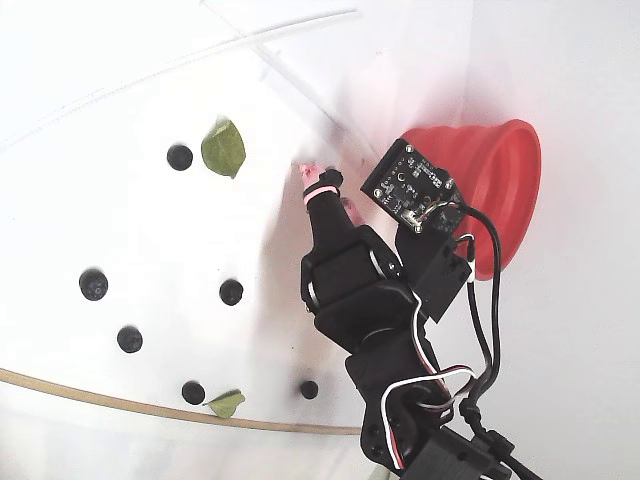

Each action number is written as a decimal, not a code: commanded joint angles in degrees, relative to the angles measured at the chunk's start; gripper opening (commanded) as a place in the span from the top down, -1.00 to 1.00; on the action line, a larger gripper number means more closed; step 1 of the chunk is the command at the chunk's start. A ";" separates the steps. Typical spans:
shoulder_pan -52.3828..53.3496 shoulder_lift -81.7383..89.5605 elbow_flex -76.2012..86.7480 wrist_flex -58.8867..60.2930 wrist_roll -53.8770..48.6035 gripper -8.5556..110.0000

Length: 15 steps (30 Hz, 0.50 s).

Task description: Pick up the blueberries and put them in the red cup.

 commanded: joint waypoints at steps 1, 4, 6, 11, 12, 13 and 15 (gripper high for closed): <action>0.26 0.44 -3.25 -2.37 -0.79 0.50; 0.53 -0.26 -3.69 -2.90 -1.32 0.50; 0.79 -0.70 -4.04 -3.69 -1.41 0.50; 1.58 -2.02 -5.10 -4.57 -1.76 0.50; 1.67 -2.37 -5.54 -4.75 -1.76 0.50; 1.76 -2.55 -5.89 -4.75 -1.67 0.50; 2.11 -2.99 -6.42 -4.66 -1.67 0.50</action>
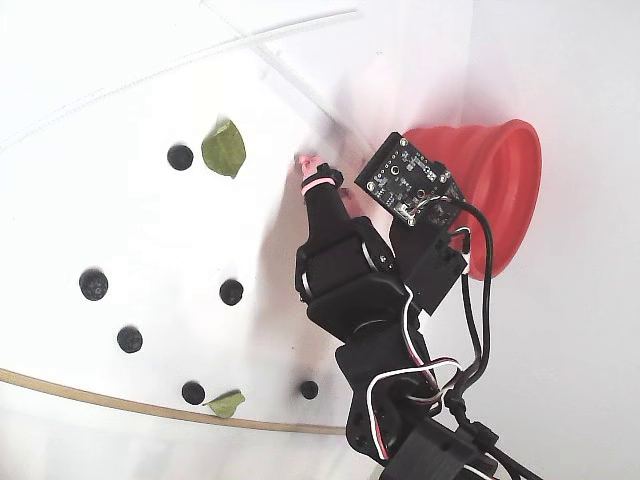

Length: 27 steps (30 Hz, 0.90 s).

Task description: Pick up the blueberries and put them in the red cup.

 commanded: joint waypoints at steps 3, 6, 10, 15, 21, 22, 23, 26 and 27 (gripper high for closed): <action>2.55 0.44 -3.52 -1.67 -0.62 0.50; 2.81 -0.18 -4.22 -2.11 -0.70 0.50; 2.99 -0.53 -4.48 -2.02 -0.70 0.50; 3.34 -1.76 -5.89 -2.37 -0.70 0.50; 3.52 -3.25 -7.29 -2.64 -0.44 0.51; 3.60 -3.34 -7.47 -2.64 -0.35 0.51; 3.69 -3.52 -7.73 -2.64 -0.26 0.51; 3.69 -4.31 -8.35 -2.72 -0.09 0.51; 3.69 -4.57 -8.35 -2.90 0.00 0.52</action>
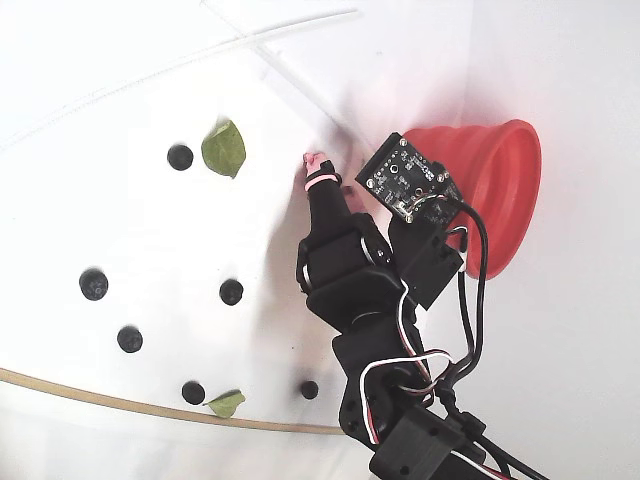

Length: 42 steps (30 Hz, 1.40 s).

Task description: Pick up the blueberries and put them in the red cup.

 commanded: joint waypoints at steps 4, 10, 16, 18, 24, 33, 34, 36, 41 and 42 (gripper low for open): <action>1.67 -0.44 -3.08 -2.37 0.35 0.59; 1.32 -1.93 -3.43 -3.16 1.32 0.60; 1.32 -2.20 -3.43 -2.90 2.37 0.62; 1.32 -2.11 -3.34 -2.46 2.55 0.65; 1.41 -1.93 -3.25 -1.93 2.90 0.68; 1.23 -0.53 -2.11 -1.85 2.90 0.68; 1.14 -0.26 -1.93 -1.85 2.90 0.68; 1.05 0.35 -1.76 -1.85 2.90 0.68; 0.62 3.25 -0.35 -0.26 3.60 0.68; 0.44 4.04 0.35 -0.18 3.87 0.68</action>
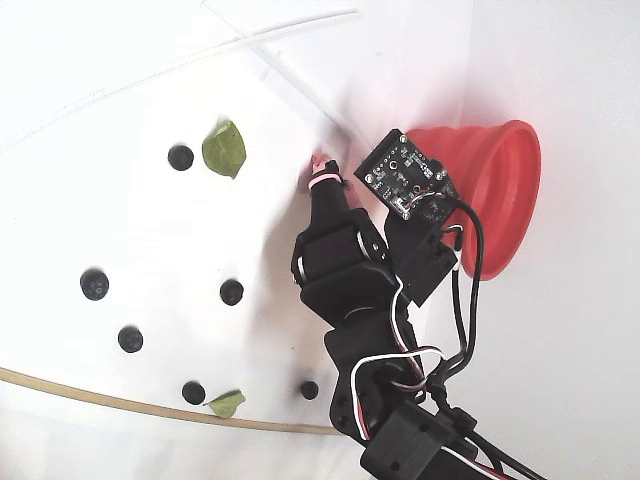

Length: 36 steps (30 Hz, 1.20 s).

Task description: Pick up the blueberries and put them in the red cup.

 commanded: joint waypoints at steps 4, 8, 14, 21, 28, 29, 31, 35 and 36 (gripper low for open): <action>-0.09 7.82 3.60 0.62 0.97 0.68; -0.26 9.40 5.10 1.05 0.97 0.68; -0.53 11.78 7.21 1.49 1.05 0.68; -0.62 15.82 9.32 3.25 0.88 0.68; -0.62 22.32 13.01 6.50 1.23 0.68; -0.70 23.12 13.62 6.77 1.41 0.68; -0.70 24.87 14.68 7.82 1.49 0.68; -0.79 28.39 16.70 10.11 1.85 0.68; -0.79 29.27 17.14 10.55 1.93 0.68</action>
